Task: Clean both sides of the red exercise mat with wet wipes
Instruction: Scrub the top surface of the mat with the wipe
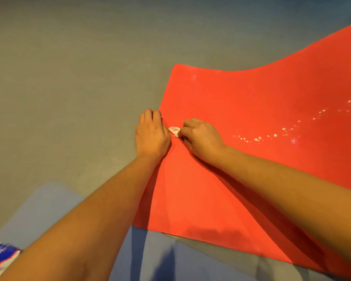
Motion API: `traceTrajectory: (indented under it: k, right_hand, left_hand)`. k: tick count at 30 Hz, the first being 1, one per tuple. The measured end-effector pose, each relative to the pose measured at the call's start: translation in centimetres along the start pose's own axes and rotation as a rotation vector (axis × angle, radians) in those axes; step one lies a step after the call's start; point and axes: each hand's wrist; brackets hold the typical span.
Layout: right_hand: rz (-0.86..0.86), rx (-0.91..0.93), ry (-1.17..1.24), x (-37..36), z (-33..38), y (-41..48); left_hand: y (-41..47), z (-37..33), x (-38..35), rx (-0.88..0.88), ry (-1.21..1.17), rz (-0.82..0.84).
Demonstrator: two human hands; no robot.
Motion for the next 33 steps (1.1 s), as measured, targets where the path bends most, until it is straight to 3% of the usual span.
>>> traceTrajectory:
  k: [3, 9, 12, 18, 26, 33]
  right_hand:
    - [-0.032, 0.045, -0.034, -0.2, -1.8, 1.3]
    - [0.012, -0.121, -0.040, -0.5, -5.3, 6.2]
    - [-0.002, -0.165, -0.019, 0.7, -2.7, 4.7]
    - [-0.012, -0.179, -0.038, 1.3, 3.6, -0.1]
    - [0.174, -0.216, 0.050, 5.6, 11.1, -5.0]
    - [0.147, -0.279, 0.120, 9.3, 13.9, -5.5]
  left_hand:
    - [-0.1, 0.1, -0.2, 0.009, 0.040, -0.005]
    - [-0.3, 0.3, -0.4, 0.010, 0.086, 0.006]
    - [-0.4, -0.2, 0.6, 0.026, 0.105, 0.101]
    - [-4.4, 1.4, 4.0, 0.287, -0.167, 0.224]
    - [-11.0, 1.9, 11.2, 0.340, 0.083, 0.398]
    - [-8.8, 0.6, 17.7, 0.483, 0.077, 0.478]
Point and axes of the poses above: each hand's wrist, its own y-axis towards the middle knuckle, its own x-axis out of the back of the hand, z = x × y, and after that the axes turned 14 degrees about x, right-handed
